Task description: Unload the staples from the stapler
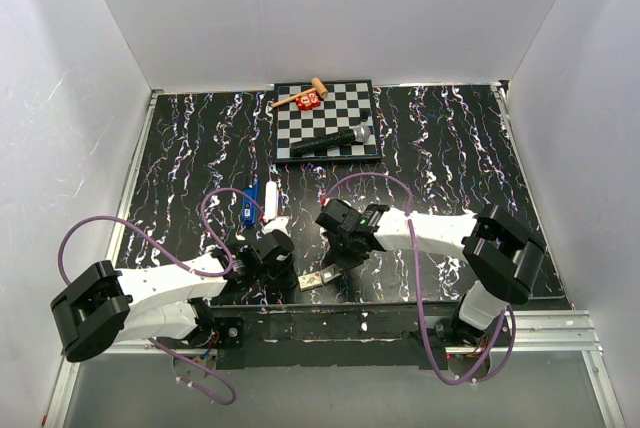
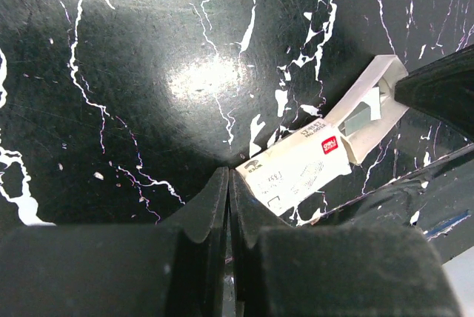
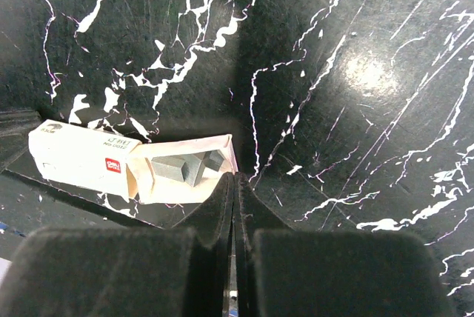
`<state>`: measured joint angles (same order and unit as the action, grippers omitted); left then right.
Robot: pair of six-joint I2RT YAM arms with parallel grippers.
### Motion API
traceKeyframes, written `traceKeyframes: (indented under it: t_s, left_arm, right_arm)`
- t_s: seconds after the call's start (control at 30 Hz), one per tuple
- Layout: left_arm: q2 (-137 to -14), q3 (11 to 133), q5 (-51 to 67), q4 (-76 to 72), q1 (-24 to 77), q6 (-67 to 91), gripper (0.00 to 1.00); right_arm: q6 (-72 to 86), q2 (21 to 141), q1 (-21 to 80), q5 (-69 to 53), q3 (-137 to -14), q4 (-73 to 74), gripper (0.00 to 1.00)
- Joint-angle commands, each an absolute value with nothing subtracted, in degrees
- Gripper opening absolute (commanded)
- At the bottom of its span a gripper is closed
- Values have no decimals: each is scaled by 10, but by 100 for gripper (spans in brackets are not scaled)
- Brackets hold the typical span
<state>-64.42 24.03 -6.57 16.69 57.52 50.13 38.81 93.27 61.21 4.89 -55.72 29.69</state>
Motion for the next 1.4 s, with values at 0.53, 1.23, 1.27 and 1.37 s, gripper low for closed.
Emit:
traceKeyframes:
  t_s: [0.53, 1.23, 1.27, 1.37]
  left_arm:
    - [-657, 243, -55, 158, 580, 497, 0]
    - [-660, 247, -48, 156, 587, 498, 0]
    - [-659, 247, -48, 157, 587, 498, 0]
    - [-657, 247, -49, 157, 588, 498, 0]
  right_arm:
    - [402, 955, 618, 76, -586, 282, 1]
    - [423, 975, 626, 113, -606, 314, 1]
    - [424, 976, 627, 115, -608, 316, 1]
    - [421, 976, 633, 127, -616, 326, 1]
